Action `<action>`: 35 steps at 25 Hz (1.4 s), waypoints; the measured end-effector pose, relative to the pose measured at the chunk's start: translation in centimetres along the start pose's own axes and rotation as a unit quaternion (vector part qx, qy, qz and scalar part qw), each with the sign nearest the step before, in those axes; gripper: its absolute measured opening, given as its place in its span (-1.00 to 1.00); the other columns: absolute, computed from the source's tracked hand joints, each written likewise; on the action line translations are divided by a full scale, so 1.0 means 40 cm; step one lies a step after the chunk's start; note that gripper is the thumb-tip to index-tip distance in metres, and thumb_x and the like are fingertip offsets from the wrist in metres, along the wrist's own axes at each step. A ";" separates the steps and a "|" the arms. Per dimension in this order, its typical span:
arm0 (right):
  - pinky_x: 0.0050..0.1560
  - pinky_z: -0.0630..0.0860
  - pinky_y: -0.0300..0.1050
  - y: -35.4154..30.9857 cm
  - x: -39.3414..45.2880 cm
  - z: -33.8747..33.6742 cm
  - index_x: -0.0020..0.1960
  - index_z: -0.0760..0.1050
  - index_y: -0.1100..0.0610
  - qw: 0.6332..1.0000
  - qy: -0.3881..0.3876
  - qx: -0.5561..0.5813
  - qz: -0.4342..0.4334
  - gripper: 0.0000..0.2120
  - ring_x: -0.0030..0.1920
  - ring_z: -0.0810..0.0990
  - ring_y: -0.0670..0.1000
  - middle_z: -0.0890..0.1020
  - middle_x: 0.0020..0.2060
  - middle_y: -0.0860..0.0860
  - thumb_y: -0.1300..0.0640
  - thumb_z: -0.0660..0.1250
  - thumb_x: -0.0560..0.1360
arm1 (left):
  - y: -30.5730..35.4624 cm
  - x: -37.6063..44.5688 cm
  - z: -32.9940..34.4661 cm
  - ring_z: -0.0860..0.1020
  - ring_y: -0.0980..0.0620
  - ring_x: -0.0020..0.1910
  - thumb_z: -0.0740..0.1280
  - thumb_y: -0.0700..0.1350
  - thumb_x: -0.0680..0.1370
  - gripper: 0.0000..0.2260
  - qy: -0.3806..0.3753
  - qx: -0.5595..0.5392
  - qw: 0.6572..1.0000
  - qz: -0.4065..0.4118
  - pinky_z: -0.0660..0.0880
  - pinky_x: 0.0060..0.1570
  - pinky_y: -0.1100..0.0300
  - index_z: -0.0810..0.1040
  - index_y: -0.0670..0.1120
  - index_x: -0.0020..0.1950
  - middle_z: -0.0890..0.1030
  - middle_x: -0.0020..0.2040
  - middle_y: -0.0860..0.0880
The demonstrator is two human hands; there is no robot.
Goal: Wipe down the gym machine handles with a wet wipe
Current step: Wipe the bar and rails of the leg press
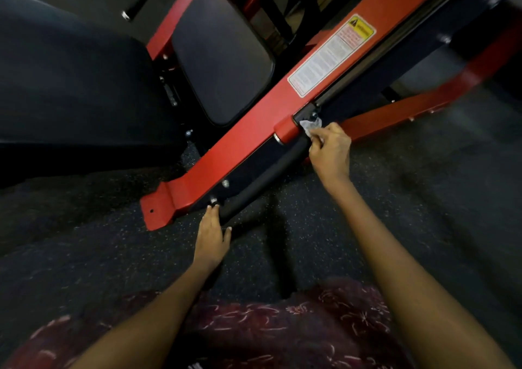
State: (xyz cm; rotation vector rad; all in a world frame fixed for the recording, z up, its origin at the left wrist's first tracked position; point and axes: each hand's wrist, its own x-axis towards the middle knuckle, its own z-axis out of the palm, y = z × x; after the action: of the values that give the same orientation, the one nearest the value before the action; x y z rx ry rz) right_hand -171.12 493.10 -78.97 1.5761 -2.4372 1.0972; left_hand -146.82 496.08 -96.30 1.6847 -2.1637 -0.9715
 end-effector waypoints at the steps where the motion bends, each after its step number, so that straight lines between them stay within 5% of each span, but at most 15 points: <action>1: -0.08 0.47 -0.21 0.007 0.001 0.003 0.05 0.60 0.31 1.000 0.007 -0.001 -0.010 -0.80 -0.18 0.55 0.10 0.56 -0.15 0.19 0.37 0.29 0.46 | -0.008 0.008 0.019 0.07 -0.12 0.52 0.29 -0.17 0.57 -0.43 0.025 0.006 1.000 0.004 0.04 0.48 0.07 0.12 -0.27 0.49 0.15 0.51 -0.22; 9: -0.08 0.54 -0.01 0.010 -0.051 0.041 0.08 0.58 0.30 0.997 0.066 0.016 -0.038 -0.78 -0.18 0.53 0.13 0.52 -0.16 0.18 0.36 0.27 0.48 | -0.035 0.032 0.047 0.08 -0.18 0.51 0.33 -0.14 0.54 -0.37 0.049 0.126 0.990 0.037 0.02 0.46 -0.08 0.10 -0.35 0.47 0.20 0.46 -0.28; 14: -0.21 0.45 -0.22 0.033 -0.106 0.048 0.08 0.59 0.28 0.994 0.068 0.040 -0.077 -0.78 -0.23 0.43 -0.03 0.51 -0.19 0.13 0.37 0.31 0.46 | -0.019 0.030 0.039 -0.02 -0.13 0.52 0.30 0.02 0.54 -0.26 0.011 0.146 0.989 0.004 -0.03 0.45 -0.12 -0.03 -0.27 0.51 0.08 0.50 -0.19; 17: -0.20 0.48 -0.15 0.042 -0.084 0.061 0.04 0.60 0.26 0.987 0.135 0.079 -0.043 -0.79 -0.21 0.44 0.00 0.50 -0.20 0.11 0.36 0.30 0.44 | -0.012 0.034 0.037 -0.04 -0.11 0.52 0.31 0.10 0.52 -0.19 -0.007 0.131 0.991 -0.017 -0.05 0.44 -0.15 -0.10 -0.24 0.51 0.00 0.52 -0.16; 22: -0.27 0.46 -0.20 0.043 -0.189 0.118 0.03 0.61 0.24 0.983 0.089 0.064 -0.146 -0.78 -0.25 0.46 0.05 0.48 -0.22 0.10 0.40 0.33 0.42 | 0.005 0.041 0.019 0.03 -0.11 0.51 0.35 0.13 0.49 -0.09 -0.067 0.102 0.991 -0.061 0.01 0.45 -0.18 -0.21 -0.21 0.51 -0.13 0.52 -0.14; 26: -0.27 0.51 -0.10 0.054 -0.118 0.099 0.01 0.62 0.25 0.978 0.162 0.108 -0.077 -0.80 -0.24 0.46 0.05 0.49 -0.24 0.11 0.38 0.35 0.41 | 0.005 0.042 0.019 0.19 -0.13 0.45 0.37 0.09 0.49 -0.11 -0.059 0.104 0.991 -0.054 0.08 0.43 -0.16 -0.18 -0.20 0.51 -0.08 0.49 -0.14; 31: -0.28 0.42 -0.27 0.060 -0.223 0.131 0.04 0.61 0.25 0.977 0.054 0.036 -0.204 -0.79 -0.25 0.44 0.00 0.50 -0.23 0.10 0.38 0.34 0.43 | 0.007 0.043 0.019 0.22 -0.13 0.43 0.38 0.09 0.48 -0.11 -0.054 0.097 0.992 -0.062 0.14 0.41 -0.15 -0.17 -0.18 0.51 -0.05 0.48 -0.13; 35: -0.17 0.41 -0.33 0.056 -0.124 0.076 0.09 0.59 0.27 0.983 0.122 0.073 -0.115 -0.77 -0.15 0.42 -0.07 0.51 -0.11 0.15 0.36 0.31 0.46 | 0.015 0.039 0.022 0.21 -0.14 0.43 0.38 0.10 0.48 -0.10 -0.047 0.093 0.992 -0.069 0.17 0.40 -0.13 -0.18 -0.18 0.51 -0.06 0.48 -0.13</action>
State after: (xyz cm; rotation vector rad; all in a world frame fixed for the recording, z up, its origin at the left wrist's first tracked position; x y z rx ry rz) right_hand -169.54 495.78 -84.37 1.6025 -2.0042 1.3603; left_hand -148.24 495.00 -96.92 1.9333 -2.2866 -0.9242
